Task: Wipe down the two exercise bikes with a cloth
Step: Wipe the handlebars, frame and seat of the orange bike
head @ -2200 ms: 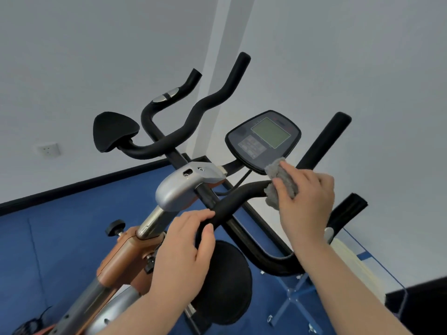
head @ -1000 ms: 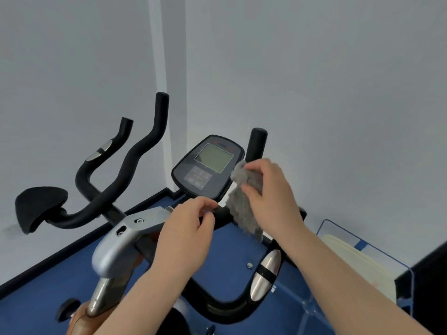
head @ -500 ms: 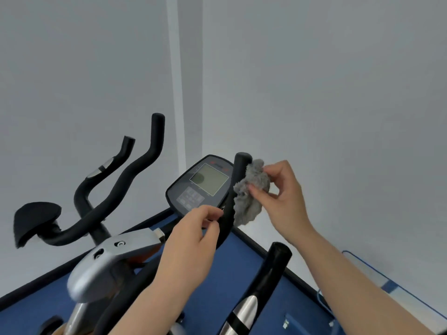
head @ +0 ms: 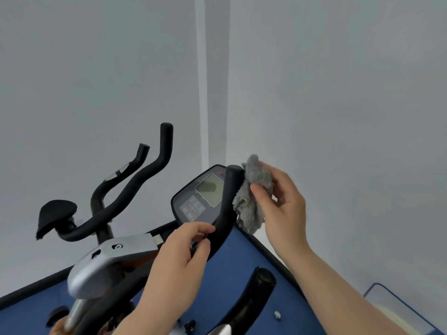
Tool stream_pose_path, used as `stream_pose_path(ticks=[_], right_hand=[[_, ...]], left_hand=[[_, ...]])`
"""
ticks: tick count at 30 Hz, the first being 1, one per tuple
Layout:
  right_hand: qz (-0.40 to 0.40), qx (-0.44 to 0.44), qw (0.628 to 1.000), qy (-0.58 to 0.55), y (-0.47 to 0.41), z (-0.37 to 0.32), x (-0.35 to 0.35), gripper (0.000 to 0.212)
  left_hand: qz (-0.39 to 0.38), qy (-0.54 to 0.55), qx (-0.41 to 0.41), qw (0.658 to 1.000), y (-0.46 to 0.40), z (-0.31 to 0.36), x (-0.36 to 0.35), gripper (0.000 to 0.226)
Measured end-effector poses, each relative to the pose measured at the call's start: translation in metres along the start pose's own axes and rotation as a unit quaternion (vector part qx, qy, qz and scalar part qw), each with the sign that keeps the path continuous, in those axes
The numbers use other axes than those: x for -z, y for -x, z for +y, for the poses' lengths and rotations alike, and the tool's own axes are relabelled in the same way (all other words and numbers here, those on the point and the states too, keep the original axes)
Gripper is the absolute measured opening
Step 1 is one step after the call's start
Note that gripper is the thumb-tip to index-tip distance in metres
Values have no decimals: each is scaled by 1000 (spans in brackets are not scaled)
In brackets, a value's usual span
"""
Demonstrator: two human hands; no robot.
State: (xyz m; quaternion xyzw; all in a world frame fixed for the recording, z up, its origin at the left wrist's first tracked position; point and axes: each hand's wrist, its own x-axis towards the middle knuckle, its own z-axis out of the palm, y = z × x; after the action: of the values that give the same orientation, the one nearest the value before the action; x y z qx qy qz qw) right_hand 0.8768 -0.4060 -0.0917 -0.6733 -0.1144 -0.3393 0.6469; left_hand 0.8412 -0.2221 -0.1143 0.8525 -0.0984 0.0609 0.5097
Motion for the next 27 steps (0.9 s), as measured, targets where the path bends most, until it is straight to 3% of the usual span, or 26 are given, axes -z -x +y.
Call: stream_pose_path(ticks=[3, 8, 13, 18, 23, 24, 27], right_hand=[[-35, 52, 998, 14, -10, -8, -16, 39], [-83, -52, 995, -2, 27, 15, 5, 50], [-25, 91, 994, 54, -5, 0, 1, 46], [-125, 135, 967, 178, 27, 9, 4, 52], [-48, 237, 935, 261, -4, -15, -5, 42], [-68, 239, 923, 295, 0, -16, -10, 40], [-224, 207, 887, 346, 14, -27, -16, 37]], left_hand=[[22, -4, -1, 1000, 3, 2, -6, 26], [27, -1, 2, 1000, 5, 3, -7, 26], [38, -25, -15, 999, 6, 2, -9, 27], [17, -32, -41, 998, 10, -3, -3, 29], [-12, -46, -45, 998, 10, -13, 11, 29], [-21, -58, -53, 997, 11, -15, 15, 29], [-44, -82, -83, 992, 18, -23, 30, 31]])
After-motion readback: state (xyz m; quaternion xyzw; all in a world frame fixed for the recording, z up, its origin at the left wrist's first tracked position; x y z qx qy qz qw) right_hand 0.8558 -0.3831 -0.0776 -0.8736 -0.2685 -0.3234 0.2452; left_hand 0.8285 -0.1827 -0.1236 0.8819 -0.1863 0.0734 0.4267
